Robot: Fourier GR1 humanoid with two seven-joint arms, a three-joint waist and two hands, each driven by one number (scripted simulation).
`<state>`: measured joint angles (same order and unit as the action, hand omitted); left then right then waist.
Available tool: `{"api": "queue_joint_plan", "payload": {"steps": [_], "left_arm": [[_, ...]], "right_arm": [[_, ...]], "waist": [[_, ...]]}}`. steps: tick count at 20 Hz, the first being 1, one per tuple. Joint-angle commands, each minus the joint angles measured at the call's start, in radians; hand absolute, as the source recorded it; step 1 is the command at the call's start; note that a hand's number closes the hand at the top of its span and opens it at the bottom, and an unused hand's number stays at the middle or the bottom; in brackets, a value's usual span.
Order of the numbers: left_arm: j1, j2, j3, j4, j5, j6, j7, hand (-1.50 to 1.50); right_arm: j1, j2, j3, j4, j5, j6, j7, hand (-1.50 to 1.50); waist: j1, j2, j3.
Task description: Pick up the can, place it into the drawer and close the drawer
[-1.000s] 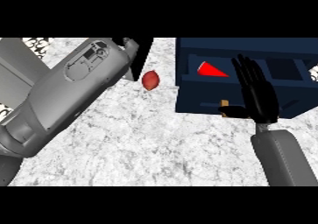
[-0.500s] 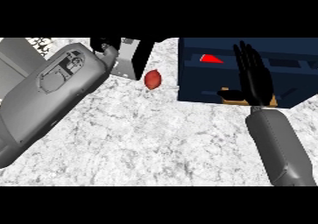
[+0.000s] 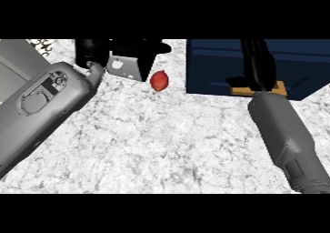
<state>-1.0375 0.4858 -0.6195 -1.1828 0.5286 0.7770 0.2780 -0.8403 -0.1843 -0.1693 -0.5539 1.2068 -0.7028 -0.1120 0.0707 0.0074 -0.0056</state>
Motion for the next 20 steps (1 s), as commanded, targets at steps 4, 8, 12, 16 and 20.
{"api": "queue_joint_plan", "payload": {"steps": [4, 8, 12, 16, 20], "left_arm": [[0.117, 0.022, 0.004, -0.108, -0.02, -0.001, -0.017, -1.5], [0.124, 0.026, 0.001, -0.107, -0.043, -0.017, -0.03, -1.5], [0.155, 0.037, 0.014, -0.135, -0.05, -0.014, -0.028, -1.5], [0.178, 0.04, 0.002, -0.199, -0.058, -0.004, 0.005, -1.5], [0.225, 0.056, 0.026, -0.184, -0.065, -0.023, -0.052, -1.5]], "right_arm": [[-0.169, -0.003, -0.041, 0.192, 0.001, -0.038, 0.014, -1.5], [-0.235, -0.031, -0.061, 0.241, -0.006, -0.037, 0.02, -1.5], [-0.274, -0.03, -0.068, 0.293, -0.001, -0.036, 0.025, -1.5], [-0.291, -0.03, -0.079, 0.314, -0.006, -0.055, 0.018, -1.5], [-0.304, -0.043, -0.15, 0.293, -0.102, -0.011, -0.109, -1.5]], "waist": [[0.019, 0.013, 0.007], [0.021, 0.023, 0.008], [0.026, 0.024, 0.008], [0.037, 0.022, 0.009], [0.026, 0.027, 0.01]]}}
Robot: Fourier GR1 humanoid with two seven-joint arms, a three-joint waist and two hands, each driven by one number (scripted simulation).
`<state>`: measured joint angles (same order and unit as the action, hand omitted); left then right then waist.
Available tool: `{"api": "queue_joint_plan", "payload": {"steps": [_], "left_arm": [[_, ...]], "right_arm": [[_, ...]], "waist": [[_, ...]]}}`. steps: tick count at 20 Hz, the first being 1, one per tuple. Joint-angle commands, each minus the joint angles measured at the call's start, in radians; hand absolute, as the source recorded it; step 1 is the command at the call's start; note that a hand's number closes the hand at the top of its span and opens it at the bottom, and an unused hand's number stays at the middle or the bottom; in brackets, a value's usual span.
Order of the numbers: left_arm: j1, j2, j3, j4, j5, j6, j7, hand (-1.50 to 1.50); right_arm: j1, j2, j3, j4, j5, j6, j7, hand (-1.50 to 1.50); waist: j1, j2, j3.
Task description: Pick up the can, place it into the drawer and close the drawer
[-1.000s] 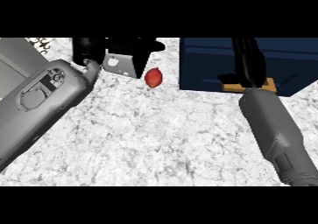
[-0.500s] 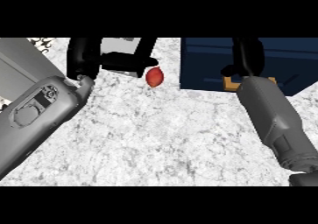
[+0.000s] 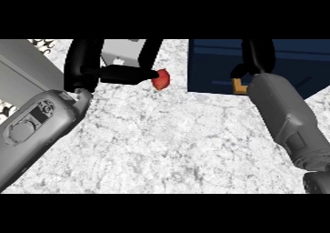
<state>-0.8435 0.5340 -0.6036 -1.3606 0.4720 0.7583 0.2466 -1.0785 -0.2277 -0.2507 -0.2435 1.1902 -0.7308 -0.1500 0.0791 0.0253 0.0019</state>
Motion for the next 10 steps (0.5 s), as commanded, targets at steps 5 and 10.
{"api": "queue_joint_plan", "payload": {"steps": [5, 10], "left_arm": [[0.033, 0.008, 0.013, -0.031, -0.006, -0.004, 0.002, -1.5], [0.112, 0.019, 0.019, -0.064, -0.007, -0.003, -0.026, -1.5]], "right_arm": [[-0.106, 0.067, -0.168, -0.045, -0.214, 0.072, -0.152, -1.5], [-0.111, 0.09, -0.254, -0.062, -0.316, 0.109, -0.236, -1.5]], "waist": [[0.016, 0.002, 0.004], [0.019, -0.003, 0.002]]}}
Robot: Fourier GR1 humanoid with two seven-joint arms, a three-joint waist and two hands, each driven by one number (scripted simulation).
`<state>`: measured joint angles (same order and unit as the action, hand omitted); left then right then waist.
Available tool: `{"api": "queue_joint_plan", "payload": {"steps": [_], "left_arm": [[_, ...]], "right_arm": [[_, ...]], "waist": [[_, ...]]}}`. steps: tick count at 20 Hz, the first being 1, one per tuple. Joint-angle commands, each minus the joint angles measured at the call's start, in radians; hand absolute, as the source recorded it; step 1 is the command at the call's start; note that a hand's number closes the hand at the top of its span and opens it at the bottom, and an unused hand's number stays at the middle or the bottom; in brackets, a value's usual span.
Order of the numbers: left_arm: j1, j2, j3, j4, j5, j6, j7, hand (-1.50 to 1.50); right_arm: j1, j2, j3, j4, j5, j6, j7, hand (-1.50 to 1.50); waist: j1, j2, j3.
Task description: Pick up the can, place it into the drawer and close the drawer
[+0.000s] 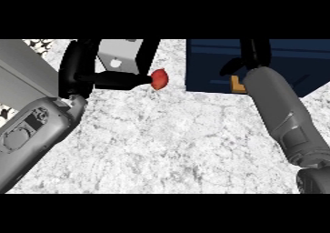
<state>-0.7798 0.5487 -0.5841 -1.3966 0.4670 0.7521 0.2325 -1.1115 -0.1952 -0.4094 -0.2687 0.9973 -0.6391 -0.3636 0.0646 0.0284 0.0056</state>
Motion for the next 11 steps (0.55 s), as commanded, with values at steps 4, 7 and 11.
{"api": "queue_joint_plan", "payload": {"steps": [4, 7, 11], "left_arm": [[0.069, 0.002, 0.011, -0.01, -0.015, 0.007, -0.034, -1.5], [0.09, 0.029, 0.029, -0.049, -0.008, -0.006, -0.021, -1.5], [0.101, 0.029, 0.041, -0.081, -0.02, -0.006, -0.003, -1.5]], "right_arm": [[-0.096, 0.087, -0.196, -0.062, -0.25, 0.092, -0.085, -1.5], [-0.106, 0.075, -0.242, -0.056, -0.308, 0.157, -0.112, -1.5], [-0.113, 0.082, -0.256, -0.036, -0.328, 0.171, -0.111, -1.5]], "waist": [[-0.002, -0.012, -0.002], [0.002, -0.014, -0.003], [-0.013, -0.017, -0.004]]}}
